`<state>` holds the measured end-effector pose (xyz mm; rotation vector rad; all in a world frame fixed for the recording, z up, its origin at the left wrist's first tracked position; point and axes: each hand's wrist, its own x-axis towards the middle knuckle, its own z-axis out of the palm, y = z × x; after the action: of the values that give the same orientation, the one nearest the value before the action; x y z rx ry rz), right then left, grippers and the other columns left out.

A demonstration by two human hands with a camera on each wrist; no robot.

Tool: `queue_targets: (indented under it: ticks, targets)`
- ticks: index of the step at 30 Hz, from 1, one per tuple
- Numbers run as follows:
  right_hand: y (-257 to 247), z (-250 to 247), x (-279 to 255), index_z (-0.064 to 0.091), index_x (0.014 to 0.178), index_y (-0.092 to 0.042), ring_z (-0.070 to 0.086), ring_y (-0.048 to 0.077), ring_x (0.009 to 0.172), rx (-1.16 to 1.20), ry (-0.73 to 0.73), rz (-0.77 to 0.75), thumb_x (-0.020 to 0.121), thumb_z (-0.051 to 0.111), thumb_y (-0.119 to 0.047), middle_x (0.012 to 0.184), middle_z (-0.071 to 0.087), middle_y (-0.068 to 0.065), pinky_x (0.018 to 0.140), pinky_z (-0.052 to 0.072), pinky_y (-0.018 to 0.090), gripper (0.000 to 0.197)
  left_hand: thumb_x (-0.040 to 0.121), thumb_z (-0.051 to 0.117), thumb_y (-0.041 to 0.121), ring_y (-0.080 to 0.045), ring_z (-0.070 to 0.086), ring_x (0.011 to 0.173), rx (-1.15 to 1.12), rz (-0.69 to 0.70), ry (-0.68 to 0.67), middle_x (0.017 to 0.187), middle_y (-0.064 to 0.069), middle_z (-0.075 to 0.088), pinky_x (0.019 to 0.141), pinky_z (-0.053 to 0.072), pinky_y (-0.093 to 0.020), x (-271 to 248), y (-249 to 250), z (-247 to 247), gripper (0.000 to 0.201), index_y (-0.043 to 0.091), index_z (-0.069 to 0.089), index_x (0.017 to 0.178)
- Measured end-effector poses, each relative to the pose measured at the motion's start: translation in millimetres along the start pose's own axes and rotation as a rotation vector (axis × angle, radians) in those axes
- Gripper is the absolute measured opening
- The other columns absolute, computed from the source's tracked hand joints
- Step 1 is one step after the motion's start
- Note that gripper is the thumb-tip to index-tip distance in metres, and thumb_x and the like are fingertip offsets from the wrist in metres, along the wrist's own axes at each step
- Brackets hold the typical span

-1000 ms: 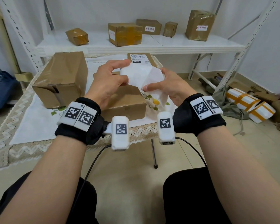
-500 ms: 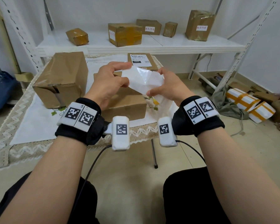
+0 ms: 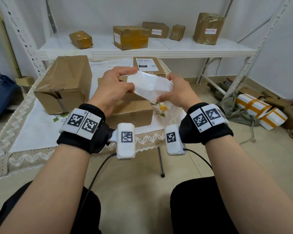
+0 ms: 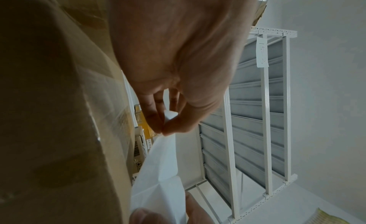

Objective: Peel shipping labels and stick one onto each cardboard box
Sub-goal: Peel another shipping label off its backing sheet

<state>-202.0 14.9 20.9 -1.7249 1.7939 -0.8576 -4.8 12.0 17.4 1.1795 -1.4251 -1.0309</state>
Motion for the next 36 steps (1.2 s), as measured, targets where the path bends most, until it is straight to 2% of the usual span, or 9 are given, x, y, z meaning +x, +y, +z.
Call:
queue_targets:
  ticks: [5, 9, 12, 16, 20, 25, 30, 32, 36]
  targets:
    - [-0.2, 0.1, 1.4, 0.049, 0.11, -0.017, 0.047, 0.027, 0.105, -0.035, -0.003, -0.002, 0.078, 0.08, -0.002, 0.112, 0.049, 0.005, 0.079, 0.044, 0.034, 0.047, 0.086, 0.064, -0.011, -0.026, 0.059, 0.118, 0.01, 0.001, 0.001, 0.138, 0.003, 0.059, 0.104, 0.053, -0.034, 1.7, -0.6, -0.3, 0.056, 0.024, 0.07, 0.129]
    - [-0.9, 0.4, 1.8, 0.058, 0.131, -0.017, 0.049, 0.027, 0.113, -0.046, -0.008, 0.0, 0.078, 0.078, -0.002, 0.115, 0.052, 0.004, 0.084, 0.043, 0.032, 0.058, 0.086, 0.064, -0.01, -0.025, 0.057, 0.121, 0.018, 0.004, -0.002, 0.139, 0.003, 0.058, 0.104, 0.053, -0.034, 2.3, -1.8, -0.4, 0.056, 0.025, 0.07, 0.13]
    - [-1.7, -0.1, -0.1, 0.065, 0.126, -0.018, 0.056, 0.022, 0.102, 0.068, -0.02, 0.007, 0.078, 0.077, -0.003, 0.108, 0.061, 0.002, 0.07, 0.044, 0.025, 0.052, 0.086, 0.062, -0.011, -0.024, 0.056, 0.122, 0.011, 0.009, 0.021, 0.139, 0.006, 0.057, 0.105, 0.053, -0.034, 2.4, -1.8, -2.7, 0.056, 0.024, 0.07, 0.129]
    - [-4.2, 1.1, -1.2, 0.074, 0.109, -0.014, 0.059, 0.01, 0.08, 0.196, -0.029, 0.025, 0.087, 0.073, -0.023, 0.092, 0.066, -0.001, 0.065, 0.043, 0.021, 0.023, 0.087, 0.061, -0.012, -0.022, 0.055, 0.124, 0.018, 0.014, 0.048, 0.14, 0.007, 0.056, 0.106, 0.052, -0.035, 3.0, -1.6, -5.8, 0.057, 0.025, 0.069, 0.13]
    - [-4.3, 3.9, 0.5, 0.075, 0.107, -0.012, 0.068, 0.015, 0.085, 0.317, -0.028, 0.069, 0.092, 0.069, -0.045, 0.1, 0.075, 0.001, 0.076, 0.052, 0.025, 0.037, 0.088, 0.061, -0.011, -0.023, 0.055, 0.125, 0.015, 0.012, 0.052, 0.142, 0.006, 0.055, 0.107, 0.051, -0.035, 3.7, -2.6, -6.1, 0.057, 0.025, 0.068, 0.13]
    - [-2.3, 6.4, 1.2, 0.069, 0.11, 0.006, 0.065, 0.023, 0.087, 0.406, 0.038, 0.043, 0.097, 0.066, -0.035, 0.097, 0.069, 0.009, 0.082, 0.052, 0.034, 0.042, 0.088, 0.062, -0.009, -0.026, 0.056, 0.126, 0.006, 0.011, 0.032, 0.142, 0.004, 0.056, 0.097, 0.055, -0.027, 5.2, -3.4, -5.6, 0.056, 0.027, 0.068, 0.13]
    - [-4.7, 5.0, -0.3, 0.072, 0.095, -0.011, 0.063, 0.017, 0.077, 0.469, 0.041, 0.061, 0.098, 0.065, -0.024, 0.093, 0.068, 0.005, 0.067, 0.052, 0.022, 0.015, 0.088, 0.063, -0.008, -0.028, 0.057, 0.123, -0.011, 0.003, 0.01, 0.142, 0.0, 0.058, 0.083, 0.053, -0.02, 5.0, -3.8, -4.6, 0.057, 0.029, 0.068, 0.13]
    - [-4.9, 3.4, -2.2, 0.071, 0.09, -0.012, 0.062, 0.014, 0.071, 0.489, 0.039, 0.059, 0.099, 0.064, -0.023, 0.087, 0.067, 0.003, 0.057, 0.05, 0.015, 0.016, 0.088, 0.063, -0.008, -0.027, 0.057, 0.123, -0.016, 0.003, 0.005, 0.143, 0.001, 0.057, 0.085, 0.053, -0.02, 4.2, -3.0, -3.9, 0.056, 0.029, 0.068, 0.13]
    - [-6.8, 1.8, -4.6, 0.067, 0.086, -0.008, 0.059, 0.014, 0.066, 0.566, 0.057, 0.086, 0.099, 0.063, -0.018, 0.085, 0.064, 0.006, 0.051, 0.046, 0.013, 0.017, 0.088, 0.063, -0.009, -0.019, 0.058, 0.109, -0.025, 0.005, -0.007, 0.142, 0.004, 0.057, 0.077, 0.052, -0.016, 2.8, -1.1, -2.9, 0.056, 0.025, 0.068, 0.132]
